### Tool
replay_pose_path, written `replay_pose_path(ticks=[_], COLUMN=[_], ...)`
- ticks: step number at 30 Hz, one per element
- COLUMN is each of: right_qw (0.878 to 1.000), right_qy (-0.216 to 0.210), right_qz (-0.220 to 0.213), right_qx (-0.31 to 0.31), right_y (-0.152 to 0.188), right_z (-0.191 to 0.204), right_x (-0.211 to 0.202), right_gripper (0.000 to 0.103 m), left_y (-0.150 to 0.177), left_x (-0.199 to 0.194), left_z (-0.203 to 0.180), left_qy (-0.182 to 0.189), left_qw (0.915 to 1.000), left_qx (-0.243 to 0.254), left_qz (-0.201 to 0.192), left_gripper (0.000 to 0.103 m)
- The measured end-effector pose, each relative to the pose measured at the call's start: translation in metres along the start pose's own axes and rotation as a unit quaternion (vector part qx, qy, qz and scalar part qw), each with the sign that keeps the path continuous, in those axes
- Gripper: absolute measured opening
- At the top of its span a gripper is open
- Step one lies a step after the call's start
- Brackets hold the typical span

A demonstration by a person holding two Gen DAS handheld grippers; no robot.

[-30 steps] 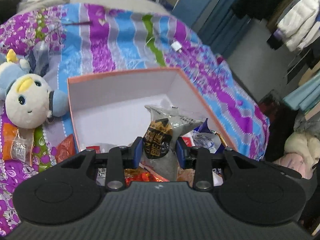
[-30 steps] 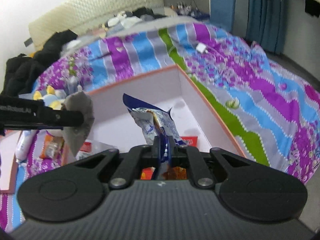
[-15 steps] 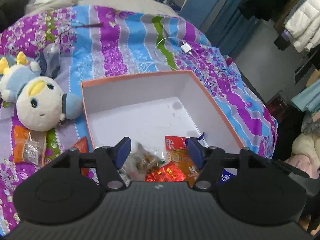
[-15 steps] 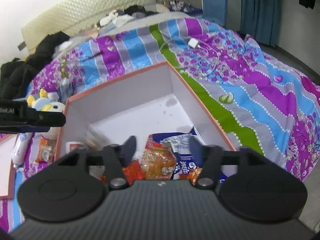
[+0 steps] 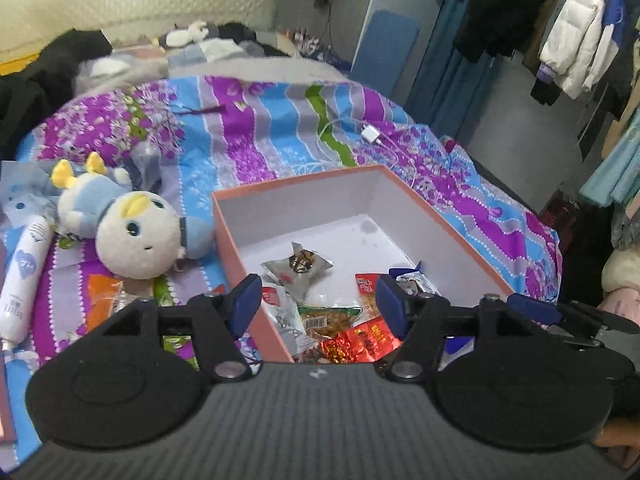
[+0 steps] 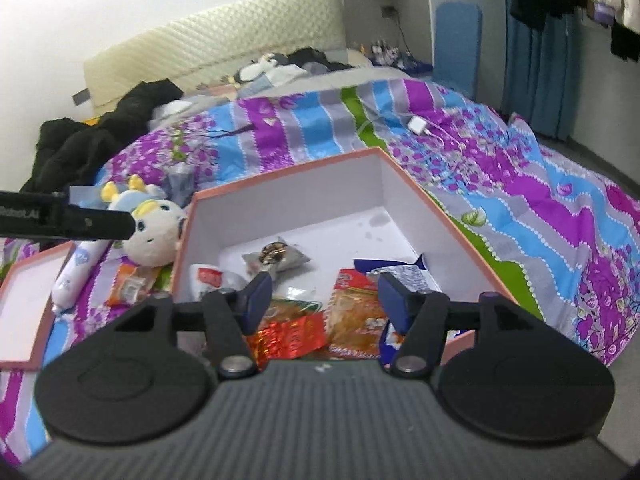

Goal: Organize snacks
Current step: 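Withdraw both tools from the box toward the orange and red bags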

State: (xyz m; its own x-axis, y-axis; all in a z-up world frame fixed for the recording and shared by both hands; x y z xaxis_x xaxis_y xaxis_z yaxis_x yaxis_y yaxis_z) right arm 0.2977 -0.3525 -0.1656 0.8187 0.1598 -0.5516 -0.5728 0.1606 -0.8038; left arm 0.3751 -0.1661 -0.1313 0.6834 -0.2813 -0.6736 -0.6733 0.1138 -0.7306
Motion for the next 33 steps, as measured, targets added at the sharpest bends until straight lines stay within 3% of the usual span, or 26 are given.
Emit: replay_pose_path(ticks=[15,25,33], right_qw=[0.998,0.996,0.996], right_qy=[-0.028,-0.047,-0.052], right_qz=[-0.048,-0.061,-0.059], right_qx=[-0.022,-0.041,-0.045], right_y=[0.024,0.051,0.080], right_z=[0.044,0.076,0.093], right_x=[-0.058,-0.091,-0.114], right_gripper=[0.061,0.061,0.061], left_y=[0.045,0.096,0.146], left_x=[-0.087,-0.130,-0.157], left_z=[0.019,0.031,0.046], left_qy=[-0.044,-0.060,-0.059], left_qw=[0.9959,0.9947,0.9936], left_qx=[0.022,0.006,-0.056], left_qz=[-0.076,-0.084,-0.079], left_gripper=[0.068,0.068,0.068])
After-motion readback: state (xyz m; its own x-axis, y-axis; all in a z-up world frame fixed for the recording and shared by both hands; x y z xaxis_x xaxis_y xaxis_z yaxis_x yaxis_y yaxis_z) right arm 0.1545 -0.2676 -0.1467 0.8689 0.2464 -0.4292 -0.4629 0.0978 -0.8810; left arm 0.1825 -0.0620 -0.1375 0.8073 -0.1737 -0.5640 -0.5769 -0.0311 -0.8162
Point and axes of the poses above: each gripper's, at about its wrist camera, not at the fingertips, and x roughly the way its jaws point, z to its left, y to its underside, the point moved 9 cm from there along x, roughly the way its jaws point, and after that the axes turned 8 degrees about -y, right-handed, at the moved point
